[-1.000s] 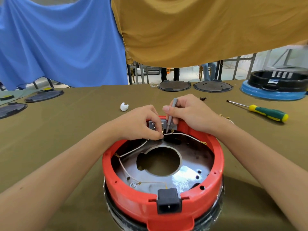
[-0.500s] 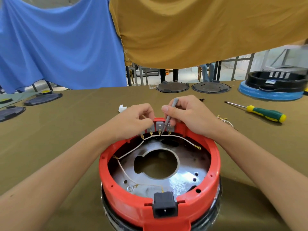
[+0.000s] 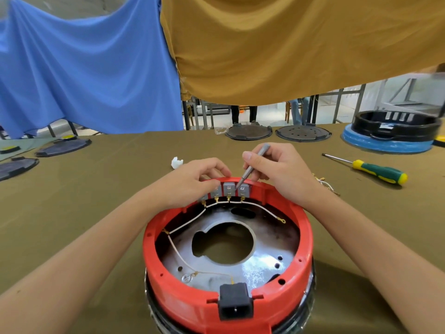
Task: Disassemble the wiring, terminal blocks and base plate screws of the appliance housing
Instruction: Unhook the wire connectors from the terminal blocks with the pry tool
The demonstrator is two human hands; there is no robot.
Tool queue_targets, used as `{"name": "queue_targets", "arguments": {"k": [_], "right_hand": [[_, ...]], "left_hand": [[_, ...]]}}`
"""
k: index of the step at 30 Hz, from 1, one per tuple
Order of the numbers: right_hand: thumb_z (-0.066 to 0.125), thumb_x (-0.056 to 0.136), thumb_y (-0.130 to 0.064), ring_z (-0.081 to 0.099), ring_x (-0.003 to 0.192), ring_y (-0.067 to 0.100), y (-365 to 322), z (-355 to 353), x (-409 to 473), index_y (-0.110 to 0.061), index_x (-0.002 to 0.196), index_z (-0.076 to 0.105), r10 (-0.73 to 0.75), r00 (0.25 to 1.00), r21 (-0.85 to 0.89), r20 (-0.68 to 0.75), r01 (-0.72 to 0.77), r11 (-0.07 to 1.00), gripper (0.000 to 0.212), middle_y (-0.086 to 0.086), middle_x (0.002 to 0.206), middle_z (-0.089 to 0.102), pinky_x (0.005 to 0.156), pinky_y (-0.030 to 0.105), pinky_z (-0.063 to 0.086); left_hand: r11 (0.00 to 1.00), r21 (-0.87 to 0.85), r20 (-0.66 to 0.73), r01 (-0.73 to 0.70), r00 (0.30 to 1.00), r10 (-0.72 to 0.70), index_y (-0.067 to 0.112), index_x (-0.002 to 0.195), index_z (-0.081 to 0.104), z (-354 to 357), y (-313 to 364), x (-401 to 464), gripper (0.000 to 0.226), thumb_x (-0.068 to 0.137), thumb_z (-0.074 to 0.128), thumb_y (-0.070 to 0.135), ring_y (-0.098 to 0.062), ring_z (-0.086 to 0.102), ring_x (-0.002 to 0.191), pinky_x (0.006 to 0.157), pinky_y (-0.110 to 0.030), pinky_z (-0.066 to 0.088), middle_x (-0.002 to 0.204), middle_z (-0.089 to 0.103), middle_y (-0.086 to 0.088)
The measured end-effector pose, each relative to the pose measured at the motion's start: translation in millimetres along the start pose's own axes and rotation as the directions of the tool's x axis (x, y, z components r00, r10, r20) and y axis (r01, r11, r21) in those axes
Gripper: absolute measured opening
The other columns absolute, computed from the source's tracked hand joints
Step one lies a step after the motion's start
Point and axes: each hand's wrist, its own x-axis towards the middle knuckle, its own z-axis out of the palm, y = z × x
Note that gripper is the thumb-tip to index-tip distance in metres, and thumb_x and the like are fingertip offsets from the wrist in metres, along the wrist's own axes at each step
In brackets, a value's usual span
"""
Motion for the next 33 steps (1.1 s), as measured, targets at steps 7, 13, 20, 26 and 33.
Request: {"name": "queue_targets", "arguments": {"k": [7,13,20,26,33], "right_hand": [[0.06,0.098,-0.01,0.063,0.068,0.016,-1.3,-3.5,-1.6,0.001,0.085,0.067,0.016,0.997,0.085,0.08,-0.023,0.996,0.019,0.014,0.075,0.068,0.072,0.027,0.054],[0.061,0.099,-0.017,0.065,0.064,0.014,-1.0,-1.3,-3.7,0.0,0.083,0.068,-0.006,0.996,-0.012,0.083,0.007,1.0,0.023,0.012,0.068,0.069,0.074,0.031,0.053],[0.062,0.098,-0.021,0.067,0.064,0.026,-3.6,-1.7,-5.0,-0.009,0.078,0.066,-0.029,0.997,-0.105,0.072,0.037,0.994,0.024,0.009,0.067,0.071,0.076,0.048,0.054],[0.063,0.097,-0.025,0.063,0.059,0.011,-3.2,-2.7,-5.4,-0.011,0.077,0.067,-0.065,0.995,-0.202,0.079,0.08,0.976,0.025,0.001,0.061,0.069,0.065,0.03,0.049],[0.064,0.096,-0.027,0.066,0.064,0.017,-3.9,-2.2,-6.5,-0.015,0.078,0.068,-0.087,0.991,-0.238,0.1,0.108,0.965,0.022,0.0,0.063,0.07,0.069,0.035,0.052]], "left_hand": [[0.965,0.244,0.124,0.093,0.984,-0.126,0.038,0.116,0.049,-14.2,6.4,-6.7,0.03,0.099,0.043,0.014,-0.02,0.064,0.09,0.085,-0.04,0.052,0.105,0.065,0.004],[0.966,0.254,0.039,0.041,0.998,-0.053,0.03,0.117,0.047,-1.0,3.7,-11.3,0.026,0.098,0.04,0.013,-0.029,0.058,0.081,0.076,-0.043,0.048,0.093,0.064,-0.015],[0.961,0.277,0.085,-0.027,0.996,0.004,0.034,0.112,0.046,-4.5,-0.2,-13.7,0.025,0.097,0.041,0.015,-0.02,0.057,0.078,0.074,-0.04,0.048,0.093,0.061,-0.005],[0.899,0.377,0.05,-0.221,0.975,0.218,0.029,0.101,0.051,3.7,6.3,-16.2,0.016,0.089,0.062,0.03,-0.011,0.055,0.102,0.091,-0.023,0.042,0.122,0.041,0.009],[0.891,0.426,-0.027,-0.155,0.983,0.184,0.024,0.076,0.074,18.4,8.6,-12.9,0.01,0.081,0.076,0.032,-0.005,0.05,0.121,0.095,-0.021,0.04,0.138,0.045,0.008]]}}
